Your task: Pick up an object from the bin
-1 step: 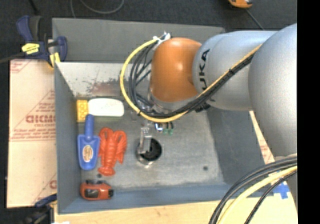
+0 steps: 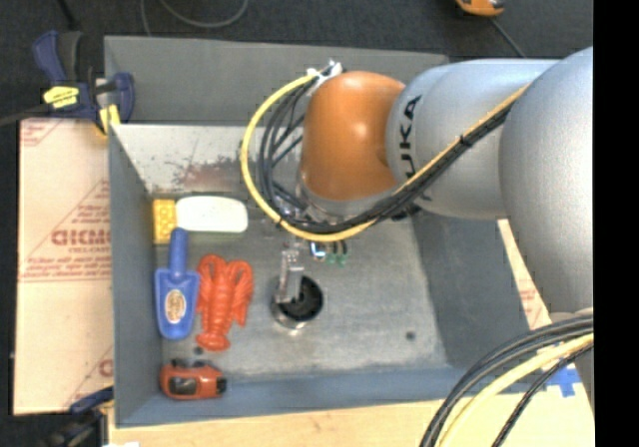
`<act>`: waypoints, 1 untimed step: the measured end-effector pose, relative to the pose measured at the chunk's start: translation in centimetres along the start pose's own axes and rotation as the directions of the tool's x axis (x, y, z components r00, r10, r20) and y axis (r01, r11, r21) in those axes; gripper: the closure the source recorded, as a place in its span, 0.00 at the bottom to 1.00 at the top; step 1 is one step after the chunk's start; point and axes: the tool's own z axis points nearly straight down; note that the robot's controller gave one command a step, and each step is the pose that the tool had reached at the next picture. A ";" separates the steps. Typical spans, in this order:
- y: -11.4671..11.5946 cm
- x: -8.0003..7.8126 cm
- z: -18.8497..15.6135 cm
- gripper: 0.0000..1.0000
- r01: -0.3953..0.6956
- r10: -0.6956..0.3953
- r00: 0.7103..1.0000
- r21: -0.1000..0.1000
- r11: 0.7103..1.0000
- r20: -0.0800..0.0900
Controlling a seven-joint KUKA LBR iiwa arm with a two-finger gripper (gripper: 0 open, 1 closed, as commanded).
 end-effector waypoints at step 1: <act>-3.0 3.8 4.0 0.00 -0.044 0.044 0.999 -0.001 0.999 0.005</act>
Offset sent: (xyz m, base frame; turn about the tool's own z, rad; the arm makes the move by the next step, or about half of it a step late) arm -0.0289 -0.0893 -0.0704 -0.0511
